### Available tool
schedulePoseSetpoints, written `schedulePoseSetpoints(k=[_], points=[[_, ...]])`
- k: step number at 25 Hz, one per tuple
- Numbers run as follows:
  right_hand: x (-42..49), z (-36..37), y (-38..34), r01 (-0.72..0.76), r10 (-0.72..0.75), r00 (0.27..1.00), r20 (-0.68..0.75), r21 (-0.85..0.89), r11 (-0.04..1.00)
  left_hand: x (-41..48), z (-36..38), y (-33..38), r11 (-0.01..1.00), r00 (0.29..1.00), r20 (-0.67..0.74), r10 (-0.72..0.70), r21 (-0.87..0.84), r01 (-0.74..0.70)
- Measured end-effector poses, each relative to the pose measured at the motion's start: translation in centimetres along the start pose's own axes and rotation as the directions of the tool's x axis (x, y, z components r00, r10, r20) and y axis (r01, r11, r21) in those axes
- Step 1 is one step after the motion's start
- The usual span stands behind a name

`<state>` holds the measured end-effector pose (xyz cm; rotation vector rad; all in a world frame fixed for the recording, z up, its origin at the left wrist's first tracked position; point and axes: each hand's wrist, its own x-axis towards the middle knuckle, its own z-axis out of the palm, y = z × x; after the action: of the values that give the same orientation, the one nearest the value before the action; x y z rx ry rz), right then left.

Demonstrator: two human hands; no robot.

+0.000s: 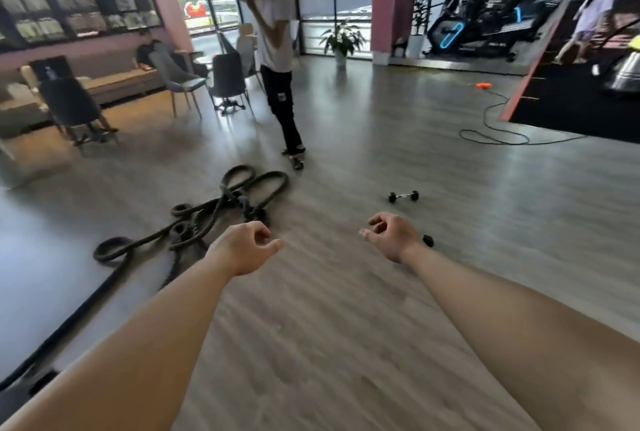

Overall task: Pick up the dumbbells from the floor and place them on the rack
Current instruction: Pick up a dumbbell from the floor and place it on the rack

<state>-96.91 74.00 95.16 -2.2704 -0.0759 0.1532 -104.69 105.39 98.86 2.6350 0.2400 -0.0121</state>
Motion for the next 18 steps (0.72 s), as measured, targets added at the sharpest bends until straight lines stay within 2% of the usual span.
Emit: schedulePoseSetpoints(k=[3, 8, 12, 18], points=[[4.5, -6.1, 5.0, -0.065, 0.066, 0.997, -0.044, 0.024, 0.998, 6.3, 4.2, 6.9, 0.998, 1.000, 0.013, 0.025, -0.057, -0.024], [10.9, -11.3, 12.0, -0.169, 0.171, 0.983, -0.066, 0.041, 0.985, 15.2, 11.8, 15.4, 0.995, 0.988, 0.137, 0.076, -0.070, -0.066], [16.6, -13.4, 16.2, -0.260, 0.262, 0.961, -0.091, 0.032, 0.965, 23.2, 17.5, 18.7, 0.990, 0.975, 0.200, 0.100, -0.114, -0.078], [26.8, -15.4, 21.1, -0.388, 0.386, 0.918, -0.094, -0.009, 0.921, 36.1, 24.2, 21.8, 0.971, 0.942, 0.321, 0.096, -0.236, -0.019]])
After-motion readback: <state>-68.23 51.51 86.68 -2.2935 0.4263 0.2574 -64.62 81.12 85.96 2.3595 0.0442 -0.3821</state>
